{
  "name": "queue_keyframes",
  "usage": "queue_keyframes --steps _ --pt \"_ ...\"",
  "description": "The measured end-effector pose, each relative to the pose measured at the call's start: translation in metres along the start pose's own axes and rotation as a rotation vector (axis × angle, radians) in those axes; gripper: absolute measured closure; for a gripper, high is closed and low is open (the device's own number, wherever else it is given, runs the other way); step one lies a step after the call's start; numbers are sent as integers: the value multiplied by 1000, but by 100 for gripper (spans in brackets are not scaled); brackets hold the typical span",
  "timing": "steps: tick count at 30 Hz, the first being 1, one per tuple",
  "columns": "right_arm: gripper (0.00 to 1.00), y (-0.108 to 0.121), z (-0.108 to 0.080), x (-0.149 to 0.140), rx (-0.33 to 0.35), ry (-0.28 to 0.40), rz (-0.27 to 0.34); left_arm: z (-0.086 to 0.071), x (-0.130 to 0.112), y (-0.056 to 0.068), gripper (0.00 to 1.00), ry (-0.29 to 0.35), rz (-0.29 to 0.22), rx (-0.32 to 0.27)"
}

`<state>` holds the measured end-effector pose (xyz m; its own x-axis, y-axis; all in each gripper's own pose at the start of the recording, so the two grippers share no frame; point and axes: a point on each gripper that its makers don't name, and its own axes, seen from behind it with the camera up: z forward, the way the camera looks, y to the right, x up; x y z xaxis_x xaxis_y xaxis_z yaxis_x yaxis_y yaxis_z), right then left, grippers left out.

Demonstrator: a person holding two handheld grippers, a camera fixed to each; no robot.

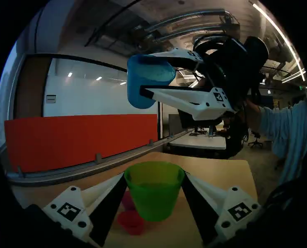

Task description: Pour water

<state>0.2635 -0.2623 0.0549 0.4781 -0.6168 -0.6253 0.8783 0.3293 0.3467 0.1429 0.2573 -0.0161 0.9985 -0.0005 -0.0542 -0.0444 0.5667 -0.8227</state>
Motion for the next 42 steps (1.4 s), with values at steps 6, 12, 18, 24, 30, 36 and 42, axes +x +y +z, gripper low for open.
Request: queue_keyframes --steps 6,12,18,24,30,36,42 --pt "9 -8 -5 -2 17 8 152 1 2 0 12 -1 12 2" --pt "9 -16 -11 3 31 25 316 1 4 -2 12 -2 22 8" --pt "9 -16 -15 8 39 37 516 0 6 -2 12 -2 26 11" --pt "9 -16 -19 11 56 44 688 0 7 -3 12 -2 28 16" --pt "9 -19 -20 12 77 40 826 -1 9 -3 12 -1 32 20" --pt "9 -21 -21 10 94 31 942 -1 11 -5 12 -2 38 25" --pt "9 -18 -23 12 106 41 1016 -2 10 -7 12 -3 40 32"
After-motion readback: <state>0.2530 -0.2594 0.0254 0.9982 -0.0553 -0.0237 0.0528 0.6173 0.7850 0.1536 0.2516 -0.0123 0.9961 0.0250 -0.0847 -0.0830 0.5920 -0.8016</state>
